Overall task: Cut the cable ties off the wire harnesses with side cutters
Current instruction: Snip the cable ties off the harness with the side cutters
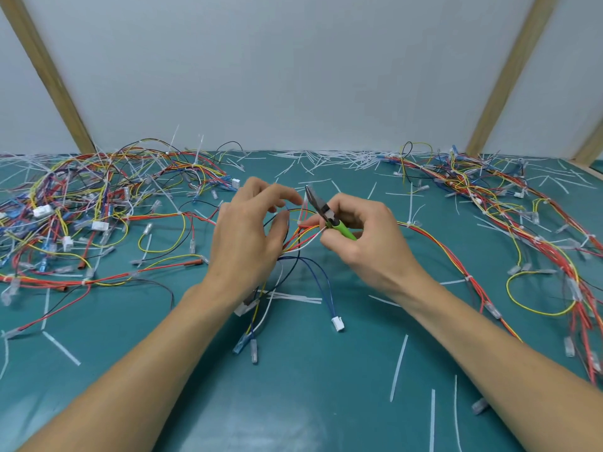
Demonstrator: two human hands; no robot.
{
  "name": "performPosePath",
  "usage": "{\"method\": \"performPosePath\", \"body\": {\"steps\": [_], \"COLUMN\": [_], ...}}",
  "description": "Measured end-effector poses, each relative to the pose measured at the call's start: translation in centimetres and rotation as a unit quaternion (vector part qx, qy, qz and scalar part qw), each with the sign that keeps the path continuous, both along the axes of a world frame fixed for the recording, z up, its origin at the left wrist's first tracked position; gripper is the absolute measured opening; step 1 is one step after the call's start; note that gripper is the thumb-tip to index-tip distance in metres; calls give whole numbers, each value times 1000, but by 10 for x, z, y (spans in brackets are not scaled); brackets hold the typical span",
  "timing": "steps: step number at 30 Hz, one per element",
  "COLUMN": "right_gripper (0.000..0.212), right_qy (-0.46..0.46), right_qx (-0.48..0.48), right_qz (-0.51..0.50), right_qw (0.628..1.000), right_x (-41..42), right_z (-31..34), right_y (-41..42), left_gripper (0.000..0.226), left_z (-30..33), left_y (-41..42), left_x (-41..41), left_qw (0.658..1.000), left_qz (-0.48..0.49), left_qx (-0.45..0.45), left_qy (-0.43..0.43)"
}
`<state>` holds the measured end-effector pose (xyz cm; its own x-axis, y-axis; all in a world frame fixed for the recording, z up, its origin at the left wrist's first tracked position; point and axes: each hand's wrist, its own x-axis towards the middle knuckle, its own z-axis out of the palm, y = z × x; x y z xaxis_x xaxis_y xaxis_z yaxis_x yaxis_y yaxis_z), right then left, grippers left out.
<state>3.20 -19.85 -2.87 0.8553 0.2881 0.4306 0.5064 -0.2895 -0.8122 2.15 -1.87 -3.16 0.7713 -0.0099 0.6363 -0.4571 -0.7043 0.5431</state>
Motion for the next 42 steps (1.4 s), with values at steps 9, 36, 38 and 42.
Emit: {"method": "performPosePath", "body": {"steps": [9,36,38,42], "right_gripper": [10,28,28,25], "right_qy": [-8,-63,-59,-29], "right_qx": [6,-85,-108,-136], "right_qz": [9,-121,-125,-115], "right_qw": [1000,987,984,984], "right_x": [3,7,8,9], "right_z": [-2,-7,-7,-7], "right_y": [-1,-6,-8,-9], "left_gripper": [38,11,19,34], "left_z": [3,5,4,2], "left_y": [9,14,16,15], "left_x": [3,5,6,8], "left_qw": [958,992,993,987], "left_qz": [-188,-4,-18,-24], "left_qx": [38,123,120,148], "left_qy": [212,-8,15,50]}}
